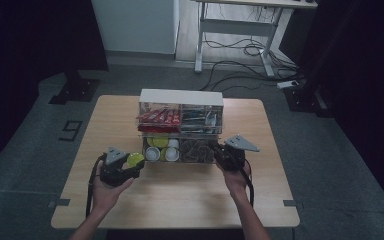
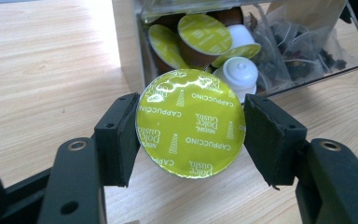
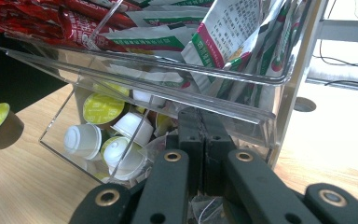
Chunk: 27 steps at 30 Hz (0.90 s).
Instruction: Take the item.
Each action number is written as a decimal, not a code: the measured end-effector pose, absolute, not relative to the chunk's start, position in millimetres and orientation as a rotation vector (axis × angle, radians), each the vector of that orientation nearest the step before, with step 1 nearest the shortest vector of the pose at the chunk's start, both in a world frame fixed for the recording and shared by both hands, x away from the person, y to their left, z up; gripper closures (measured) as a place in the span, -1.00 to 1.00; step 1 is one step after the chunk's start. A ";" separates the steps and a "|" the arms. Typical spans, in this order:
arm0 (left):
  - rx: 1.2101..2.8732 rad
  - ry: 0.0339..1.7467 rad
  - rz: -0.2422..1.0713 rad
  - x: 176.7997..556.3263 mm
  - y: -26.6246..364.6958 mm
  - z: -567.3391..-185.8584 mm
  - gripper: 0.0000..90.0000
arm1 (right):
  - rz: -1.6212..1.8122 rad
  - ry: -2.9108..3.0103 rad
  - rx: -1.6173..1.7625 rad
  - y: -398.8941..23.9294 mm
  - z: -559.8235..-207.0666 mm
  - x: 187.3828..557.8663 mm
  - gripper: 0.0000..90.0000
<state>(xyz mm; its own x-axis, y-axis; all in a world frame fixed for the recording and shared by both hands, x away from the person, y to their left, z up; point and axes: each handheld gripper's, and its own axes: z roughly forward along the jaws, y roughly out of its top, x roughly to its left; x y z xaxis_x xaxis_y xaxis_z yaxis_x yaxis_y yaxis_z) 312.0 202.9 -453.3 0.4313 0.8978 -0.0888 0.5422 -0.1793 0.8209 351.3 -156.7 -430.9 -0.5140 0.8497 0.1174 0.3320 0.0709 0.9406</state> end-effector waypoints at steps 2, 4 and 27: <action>1.851 1.236 0.538 310.4 208.4 -455.0 -0.14 | 1.448 1.884 1.170 -157.1 -430.8 351.3 0.97; 1.849 1.244 0.534 309.4 211.8 -456.4 -0.13 | 1.446 1.885 1.169 -157.1 -430.7 351.3 0.97; 1.870 1.346 0.505 306.3 234.7 -494.5 -0.14 | 1.448 1.878 1.166 -157.0 -431.9 350.5 0.97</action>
<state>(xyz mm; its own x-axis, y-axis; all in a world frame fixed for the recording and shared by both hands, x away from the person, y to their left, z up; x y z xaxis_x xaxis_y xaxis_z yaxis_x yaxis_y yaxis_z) 306.3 234.7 -494.5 0.3656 0.9239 -0.1125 0.6220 -0.1526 0.7680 350.5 -157.0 -431.9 -0.5123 0.8512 0.1139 0.3267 0.0706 0.9425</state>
